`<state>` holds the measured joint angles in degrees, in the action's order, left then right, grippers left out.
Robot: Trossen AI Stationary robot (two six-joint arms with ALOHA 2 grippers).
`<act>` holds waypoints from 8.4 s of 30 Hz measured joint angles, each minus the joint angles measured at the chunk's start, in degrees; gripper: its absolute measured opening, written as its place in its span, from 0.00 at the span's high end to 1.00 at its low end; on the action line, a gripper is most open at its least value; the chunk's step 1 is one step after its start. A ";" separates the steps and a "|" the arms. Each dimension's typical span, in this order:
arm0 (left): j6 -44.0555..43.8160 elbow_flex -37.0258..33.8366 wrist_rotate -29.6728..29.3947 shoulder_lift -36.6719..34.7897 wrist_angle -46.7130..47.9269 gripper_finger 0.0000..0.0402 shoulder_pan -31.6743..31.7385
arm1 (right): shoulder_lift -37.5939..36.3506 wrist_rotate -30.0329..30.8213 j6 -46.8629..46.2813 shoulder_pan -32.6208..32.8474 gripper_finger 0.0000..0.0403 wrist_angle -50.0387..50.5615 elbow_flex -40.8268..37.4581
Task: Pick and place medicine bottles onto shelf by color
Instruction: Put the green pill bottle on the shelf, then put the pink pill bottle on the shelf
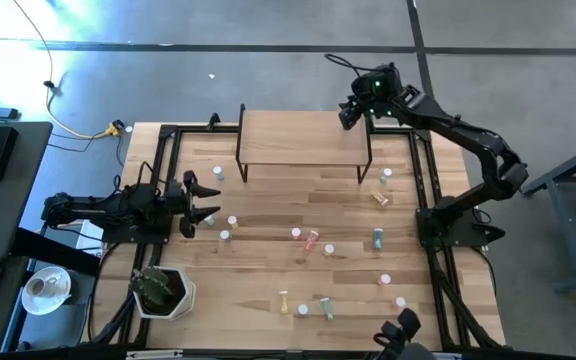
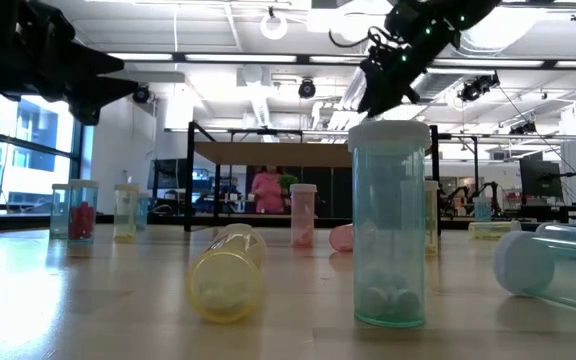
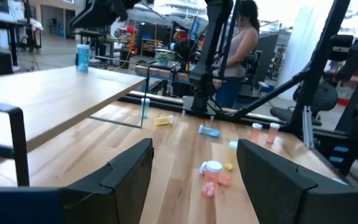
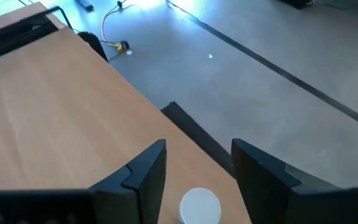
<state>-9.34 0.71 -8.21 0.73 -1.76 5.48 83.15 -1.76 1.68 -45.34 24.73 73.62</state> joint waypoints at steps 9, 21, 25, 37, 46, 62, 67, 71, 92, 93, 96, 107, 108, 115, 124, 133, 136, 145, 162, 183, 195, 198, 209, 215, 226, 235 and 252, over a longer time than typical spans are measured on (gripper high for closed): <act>-1.20 2.55 -2.83 0.21 1.49 0.45 0.00 | -0.02 -0.26 1.69 0.13 0.57 7.01 9.18; -4.41 13.61 -5.32 13.92 16.01 0.45 0.02 | -0.11 -2.93 4.41 0.13 0.57 15.15 15.39; -8.69 18.96 -6.43 20.34 23.95 0.45 0.02 | -0.11 -4.44 4.40 0.13 0.57 16.61 15.39; -34.41 28.87 -8.00 35.11 44.96 0.45 0.02 | -0.11 -5.91 4.80 0.13 0.57 16.79 15.39; -41.24 28.90 -3.30 42.61 47.30 0.45 -0.02 | -0.11 -5.92 4.80 0.13 0.57 16.77 15.39; -42.56 28.90 -0.96 48.83 49.79 0.45 0.00 | -0.11 -5.95 4.78 0.13 0.57 16.77 15.39; -42.58 28.90 -0.96 51.30 49.76 0.45 -0.02 | -0.11 -5.93 4.78 0.13 0.57 16.77 15.39; -42.73 28.90 -1.24 53.29 49.75 0.45 0.00 | -0.11 -5.95 4.78 0.13 0.57 16.77 15.39; -42.56 28.90 0.68 55.98 49.70 0.72 -0.06 | -0.11 -5.94 4.78 0.13 0.57 16.77 15.39; -42.56 28.90 0.68 55.98 49.70 0.73 -0.07 | -0.11 -5.95 4.78 0.13 0.57 16.78 15.39; -42.56 28.90 0.68 55.98 49.71 0.74 -0.07 | -0.11 -5.94 4.78 0.13 0.57 16.78 15.39; -34.64 35.15 -1.20 55.96 50.69 0.72 1.36 | -0.11 -5.95 4.78 0.13 0.57 16.79 15.39; -33.18 36.58 -2.00 55.95 51.04 0.72 1.78 | -0.11 -5.92 4.78 0.13 0.57 16.79 15.39; -20.45 48.60 -10.58 55.95 52.61 0.72 6.17 | -0.11 -5.95 4.78 0.13 0.57 16.77 15.40; -0.68 66.27 -16.50 58.81 49.28 0.72 16.19 | -0.11 -5.94 4.78 0.13 0.57 16.77 15.41; 12.06 86.43 -7.25 72.60 51.64 0.71 31.40 | -0.11 -5.95 4.07 0.13 0.57 16.79 15.39; 13.18 91.37 -2.55 77.89 54.81 0.71 35.75 | -0.11 -5.95 3.75 0.11 0.57 17.04 15.39; 15.80 103.21 3.75 92.33 61.59 0.71 40.79 | -0.11 -5.95 3.29 0.11 0.57 17.97 15.39; 17.07 111.00 6.23 106.91 70.57 0.71 43.28 | -0.09 -5.95 3.27 0.12 0.57 19.76 15.41; 16.01 111.08 8.93 110.49 72.02 0.71 44.06 | -0.09 -5.95 3.29 0.11 0.57 19.76 15.41; 17.70 111.08 9.03 110.55 72.11 0.70 44.03 | -0.09 -5.92 3.29 0.13 0.57 19.76 15.41; 17.72 111.00 9.03 110.66 72.50 0.67 44.02 | -0.09 -5.95 3.29 0.11 0.57 19.76 15.41; 18.12 110.86 9.03 110.81 72.28 0.57 43.98 | -0.09 -5.93 3.29 0.11 0.57 19.76 15.41; 19.18 113.07 9.05 110.81 72.30 0.57 43.98 | -0.09 -5.92 3.29 0.12 0.57 19.74 15.41; 20.27 122.05 9.05 110.24 75.64 0.57 43.98 | -0.09 -5.92 4.20 0.12 0.57 20.41 15.41; 20.69 116.76 14.12 102.76 76.09 0.57 42.64 | -0.09 -6.08 6.27 2.99 0.57 26.50 15.41; 15.30 77.87 16.57 77.63 49.97 0.57 31.69 | -0.07 -14.93 9.81 18.42 0.57 23.59 6.16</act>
<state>5.95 78.58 8.36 78.37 48.21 37.17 83.09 -16.69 11.49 -26.93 48.31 79.78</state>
